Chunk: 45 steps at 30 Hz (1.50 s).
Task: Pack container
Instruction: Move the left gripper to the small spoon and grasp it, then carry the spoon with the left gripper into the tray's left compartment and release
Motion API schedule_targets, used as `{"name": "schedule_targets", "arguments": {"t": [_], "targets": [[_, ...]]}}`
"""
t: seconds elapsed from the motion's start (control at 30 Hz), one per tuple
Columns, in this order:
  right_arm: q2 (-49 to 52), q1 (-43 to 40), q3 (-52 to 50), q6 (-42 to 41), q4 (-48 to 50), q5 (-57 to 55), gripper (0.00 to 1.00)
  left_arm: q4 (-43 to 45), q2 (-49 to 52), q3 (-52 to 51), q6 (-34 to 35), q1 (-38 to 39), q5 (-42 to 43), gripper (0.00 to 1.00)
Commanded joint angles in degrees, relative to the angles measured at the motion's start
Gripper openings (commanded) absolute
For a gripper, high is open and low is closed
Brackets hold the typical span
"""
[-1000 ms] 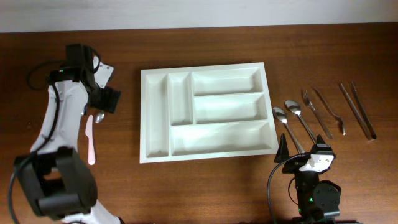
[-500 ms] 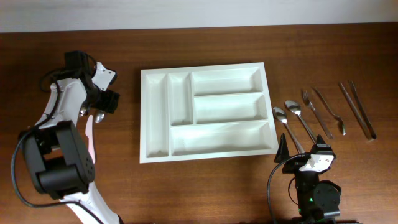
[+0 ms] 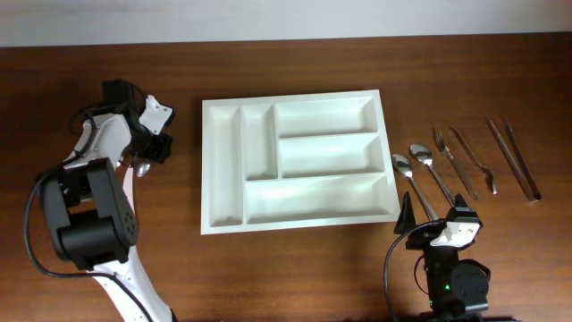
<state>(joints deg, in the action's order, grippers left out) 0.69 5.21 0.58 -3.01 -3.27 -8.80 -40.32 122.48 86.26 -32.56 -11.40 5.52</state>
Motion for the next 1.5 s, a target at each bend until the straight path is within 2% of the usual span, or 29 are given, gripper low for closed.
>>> {"name": "schedule_targets", "arguments": {"t": [0.0,0.1,0.17,0.23,0.33,0.5,0.73,0.9,1.03,1.1,1.23,1.3,1.33,1.47], "targets": [[-0.4,-0.4,-0.3,-0.2,-0.4,-0.7,0.98,0.8,1.2,0.8,-0.7,-0.3,0.7,0.45],[-0.4,-0.4,-0.3,-0.2,-0.4,-0.7,0.99,0.8,1.3,0.8,-0.7,-0.3,0.7,0.34],[-0.4,-0.4,-0.3,-0.2,-0.4,-0.7,0.99,0.8,1.3,0.8,-0.7,-0.3,0.7,0.16],[-0.4,-0.4,-0.3,-0.2,-0.4,-0.7,0.99,0.7,1.3,0.8,-0.7,-0.3,0.7,0.06],[-0.4,-0.4,-0.3,-0.2,-0.4,-0.7,0.99,0.8,1.3,0.8,-0.7,-0.3,0.7,0.02],[-0.4,-0.4,-0.3,-0.2,-0.4,-0.7,0.99,0.7,1.3,1.1,-0.7,-0.3,0.7,0.02],[-0.4,-0.4,-0.3,-0.2,-0.4,-0.7,0.99,-2.4,-0.9,7.3,-0.3,0.4,0.7,0.02],[-0.4,-0.4,-0.3,-0.2,-0.4,-0.7,0.99,-6.6,-3.6,15.3,9.6,3.0,0.8,0.02],[-0.4,-0.4,-0.3,-0.2,-0.4,-0.7,0.98,-9.5,-6.8,21.0,24.5,7.9,3.4,0.02],[-0.4,-0.4,-0.3,-0.2,-0.4,-0.7,0.99,-9.7,-9.0,21.9,32.1,11.8,6.7,0.02],[-0.4,-0.4,-0.3,-0.2,-0.4,-0.7,0.99,-12.6,-10.0,21.9,40.0,19.7,7.1,0.02],[-0.4,-0.4,-0.3,-0.2,-0.4,-0.7,0.99,-14.6,-9.8,21.7,43.2,22.6,5.9,0.02],[-0.4,-0.4,-0.3,-0.2,-0.4,-0.7,0.99,-16.0,-9.4,21.6,47.0,25.3,2.2,0.02],[-0.4,-0.4,-0.3,-0.2,-0.4,-0.7,0.99,-17.3,-7.9,21.6,50.8,30.2,-2.3,0.02]]}}
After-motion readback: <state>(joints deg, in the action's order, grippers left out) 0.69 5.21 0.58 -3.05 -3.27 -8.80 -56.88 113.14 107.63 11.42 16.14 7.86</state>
